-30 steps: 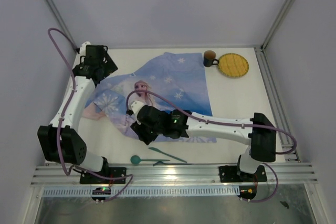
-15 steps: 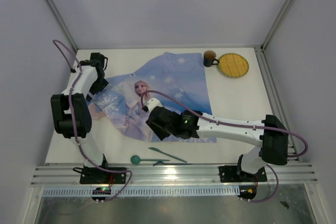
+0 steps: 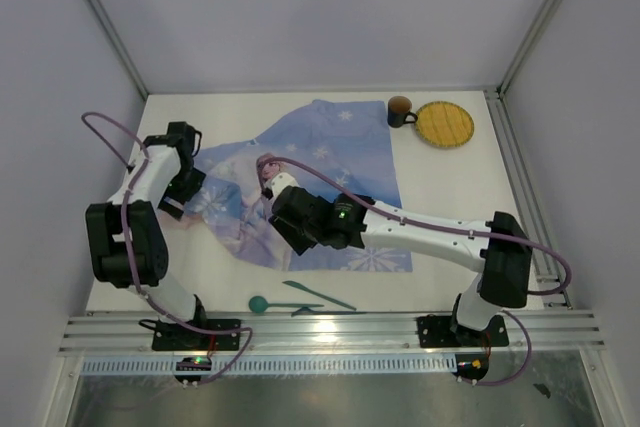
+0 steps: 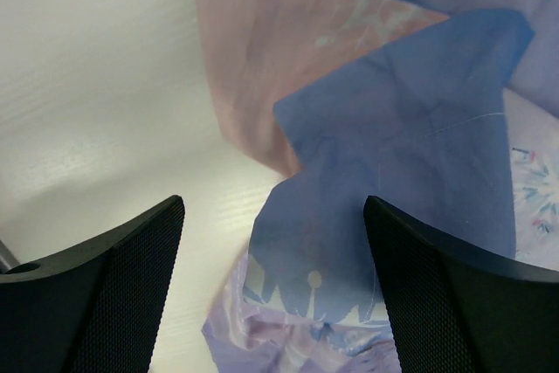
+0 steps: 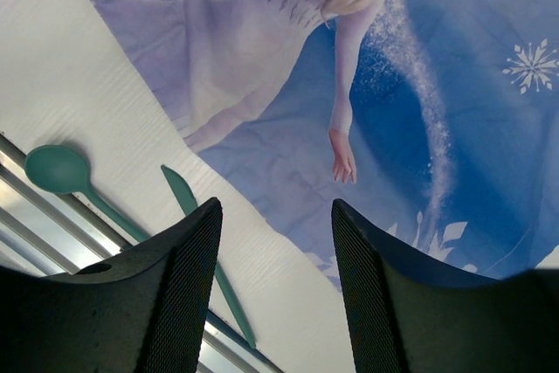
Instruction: Set the dinner table for one person
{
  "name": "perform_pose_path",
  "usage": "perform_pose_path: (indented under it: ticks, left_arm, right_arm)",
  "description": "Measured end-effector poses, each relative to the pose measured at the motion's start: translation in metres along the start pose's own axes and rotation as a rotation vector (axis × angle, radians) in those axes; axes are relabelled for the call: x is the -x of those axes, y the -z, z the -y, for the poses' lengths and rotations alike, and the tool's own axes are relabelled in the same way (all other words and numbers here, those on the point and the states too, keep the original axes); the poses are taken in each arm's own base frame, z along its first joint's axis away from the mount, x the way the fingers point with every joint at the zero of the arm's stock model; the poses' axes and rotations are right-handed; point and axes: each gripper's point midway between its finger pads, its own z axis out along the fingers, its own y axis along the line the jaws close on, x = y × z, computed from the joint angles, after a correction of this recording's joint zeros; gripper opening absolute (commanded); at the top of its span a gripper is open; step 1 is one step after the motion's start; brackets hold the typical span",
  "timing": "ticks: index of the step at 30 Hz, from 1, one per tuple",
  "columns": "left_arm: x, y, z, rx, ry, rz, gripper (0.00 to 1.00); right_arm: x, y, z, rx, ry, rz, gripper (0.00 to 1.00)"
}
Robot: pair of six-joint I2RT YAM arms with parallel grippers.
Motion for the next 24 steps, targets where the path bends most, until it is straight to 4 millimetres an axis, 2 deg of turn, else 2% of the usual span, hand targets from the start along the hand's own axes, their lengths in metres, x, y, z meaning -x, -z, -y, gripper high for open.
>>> perform_pose_path:
  ticks: [2,5,10,15,20,24]
  left_arm:
    - [-0.011,0.002,-0.01,-0.015,0.051,-0.026,0.86]
    - [-0.02,0.007,-0.014,-0.073,0.143,-0.044,0.86]
    - [-0.018,0.018,-0.014,-0.177,0.284,-0.027,0.87]
    - [-0.013,0.02,-0.018,-0.261,0.379,0.028,0.87]
    - [-0.011,0.015,-0.021,-0.275,0.402,0.065,0.87]
    - [-0.012,-0.002,-0.035,-0.232,0.455,0.116,0.87]
  right_arm:
    - [0.008,-0.003,0.002,-0.01,0.012,-0.015,0.59]
    - [0.019,-0.008,0.004,-0.023,0.032,-0.04,0.59]
    - [0.033,-0.021,0.003,-0.041,0.068,-0.09,0.59]
    - [0.034,-0.028,-0.001,-0.043,0.083,-0.134,0.59]
    - [0.029,-0.027,-0.001,-0.044,0.076,-0.162,0.59]
    - [0.025,-0.025,0.0,-0.049,0.071,-0.176,0.59]
